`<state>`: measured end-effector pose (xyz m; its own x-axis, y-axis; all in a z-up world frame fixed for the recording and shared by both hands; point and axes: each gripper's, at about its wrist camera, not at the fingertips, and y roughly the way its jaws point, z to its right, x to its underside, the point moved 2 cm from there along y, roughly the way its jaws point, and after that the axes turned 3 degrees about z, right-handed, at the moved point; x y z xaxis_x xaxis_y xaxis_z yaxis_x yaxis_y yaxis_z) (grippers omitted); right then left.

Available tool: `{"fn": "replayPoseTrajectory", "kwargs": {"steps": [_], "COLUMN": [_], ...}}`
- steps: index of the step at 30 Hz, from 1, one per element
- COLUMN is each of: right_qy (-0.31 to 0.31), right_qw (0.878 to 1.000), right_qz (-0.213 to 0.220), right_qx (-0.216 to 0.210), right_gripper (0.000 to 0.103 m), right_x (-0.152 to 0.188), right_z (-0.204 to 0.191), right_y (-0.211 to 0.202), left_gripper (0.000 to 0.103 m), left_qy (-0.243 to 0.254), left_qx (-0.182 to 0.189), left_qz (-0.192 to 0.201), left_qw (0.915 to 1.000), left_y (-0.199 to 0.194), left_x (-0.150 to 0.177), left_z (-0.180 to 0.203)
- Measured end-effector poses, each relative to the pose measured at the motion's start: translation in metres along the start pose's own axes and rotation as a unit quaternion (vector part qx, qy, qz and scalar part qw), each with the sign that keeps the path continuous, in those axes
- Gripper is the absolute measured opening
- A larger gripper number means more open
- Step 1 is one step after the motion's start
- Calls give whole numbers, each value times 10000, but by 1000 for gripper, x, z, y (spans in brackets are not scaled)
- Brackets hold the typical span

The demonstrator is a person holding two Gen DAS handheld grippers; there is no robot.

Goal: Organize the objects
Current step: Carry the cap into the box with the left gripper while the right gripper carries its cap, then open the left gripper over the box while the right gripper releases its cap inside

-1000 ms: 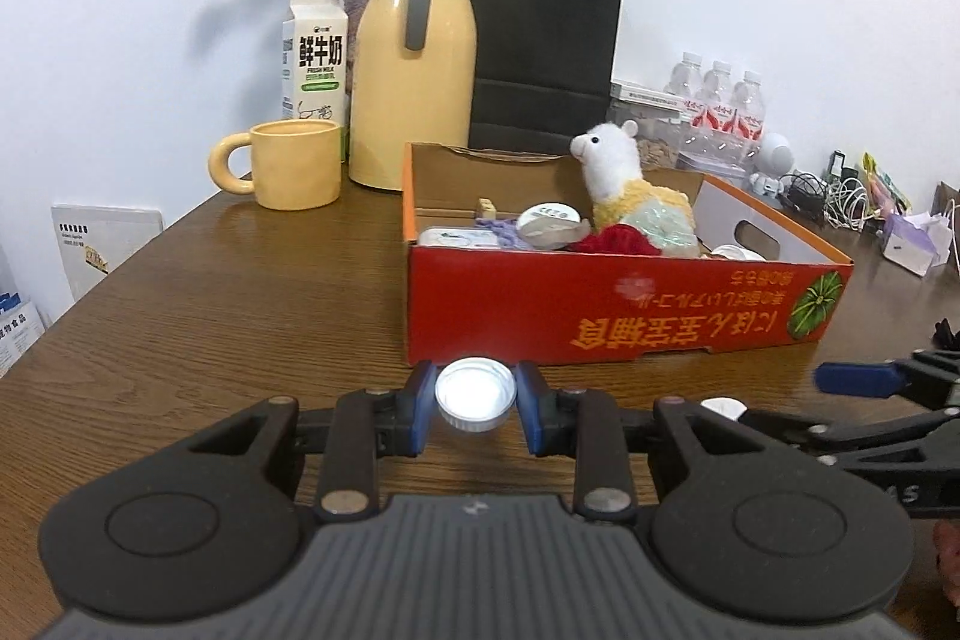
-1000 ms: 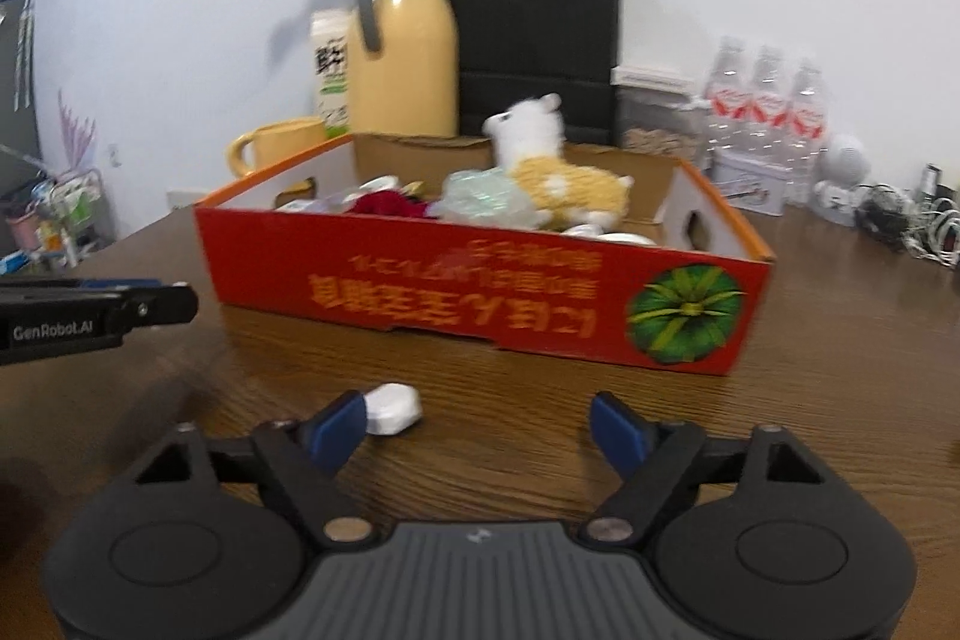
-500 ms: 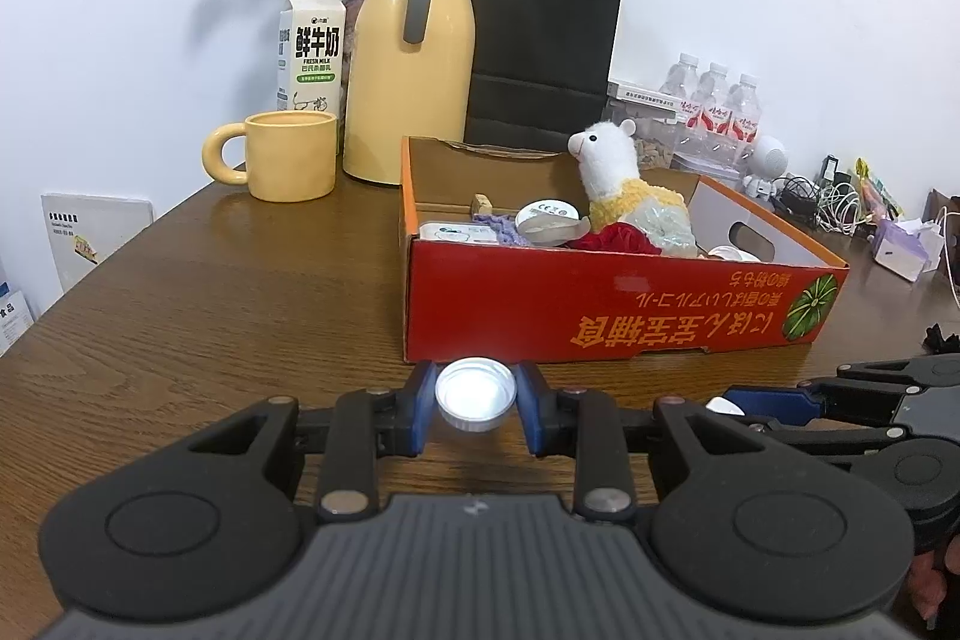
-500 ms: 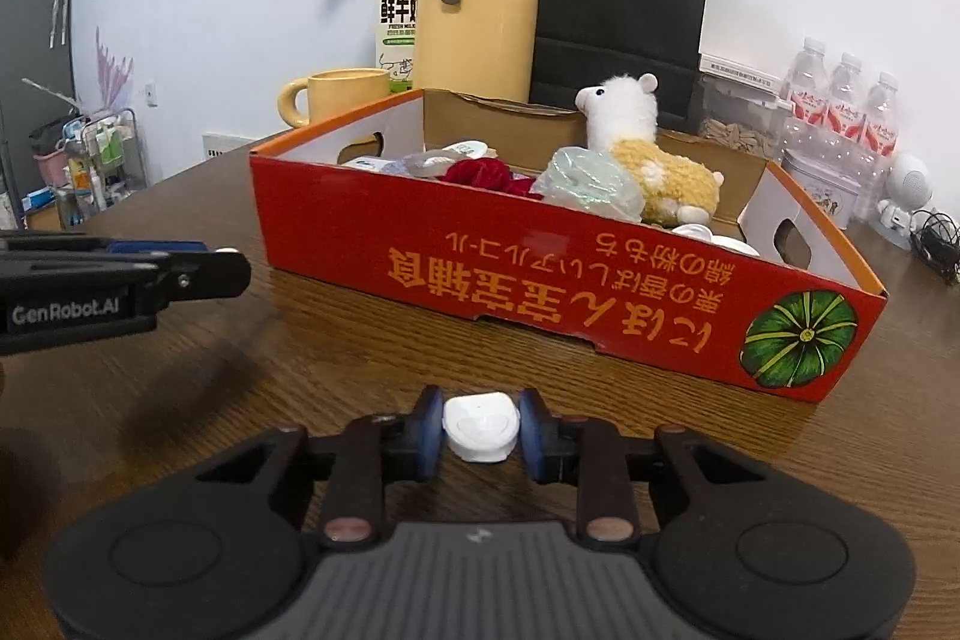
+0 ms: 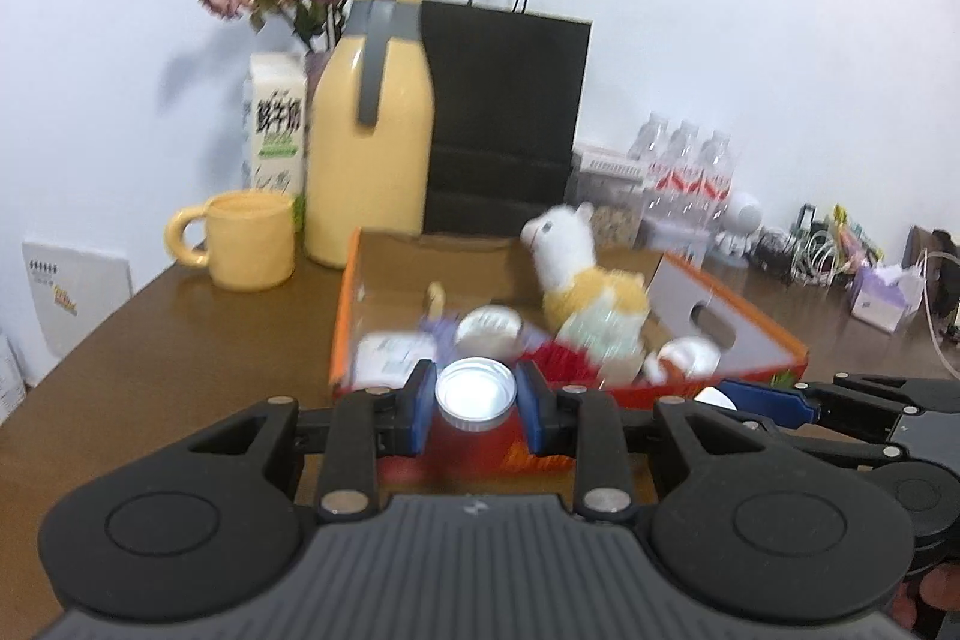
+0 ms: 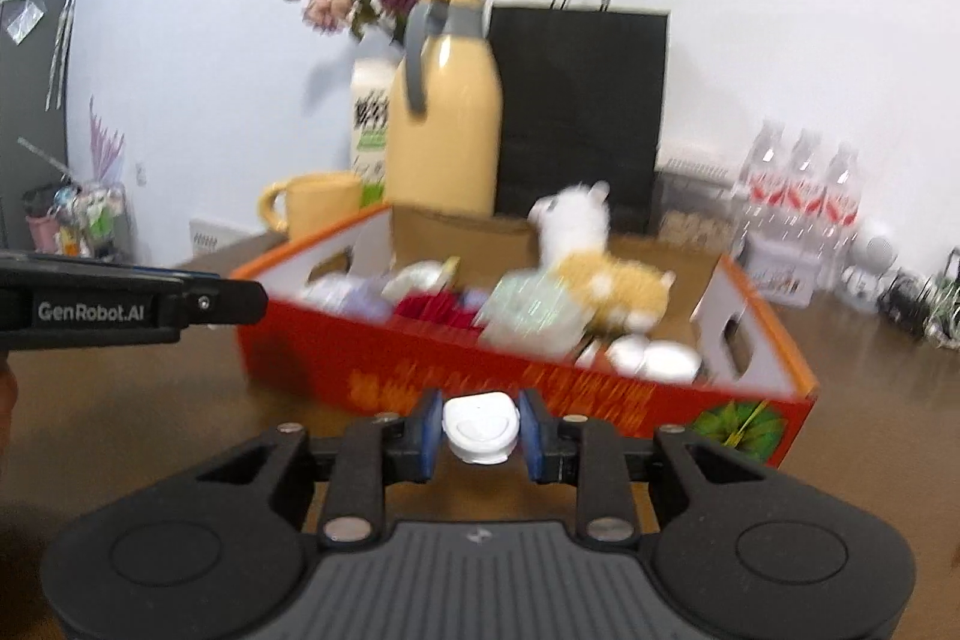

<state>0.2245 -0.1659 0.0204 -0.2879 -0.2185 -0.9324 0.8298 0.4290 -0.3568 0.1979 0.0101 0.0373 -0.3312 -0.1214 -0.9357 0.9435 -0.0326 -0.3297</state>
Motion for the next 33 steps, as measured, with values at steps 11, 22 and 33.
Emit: {"fn": "replayPoseTrajectory", "kwargs": {"steps": [11, 22, 33], "right_qy": [164, 431, 359], "right_qw": [9973, 9975, 9974], "right_qz": [606, 378, 358], "right_qx": [392, 411, 513], "right_gripper": [26, 26, 33], "right_x": [-45, -31, -25], "right_z": [44, 66, 61], "right_y": [35, 72, 69], "left_gripper": [29, 29, 103], "left_qy": [-74, -264, -74], "left_qx": [-108, -342, -499], "left_qz": [224, -96, 248], "left_qw": [9997, 9990, 9984], "left_y": [60, 117, 102], "left_x": [-41, -36, -32], "left_z": [28, 18, 22]}}
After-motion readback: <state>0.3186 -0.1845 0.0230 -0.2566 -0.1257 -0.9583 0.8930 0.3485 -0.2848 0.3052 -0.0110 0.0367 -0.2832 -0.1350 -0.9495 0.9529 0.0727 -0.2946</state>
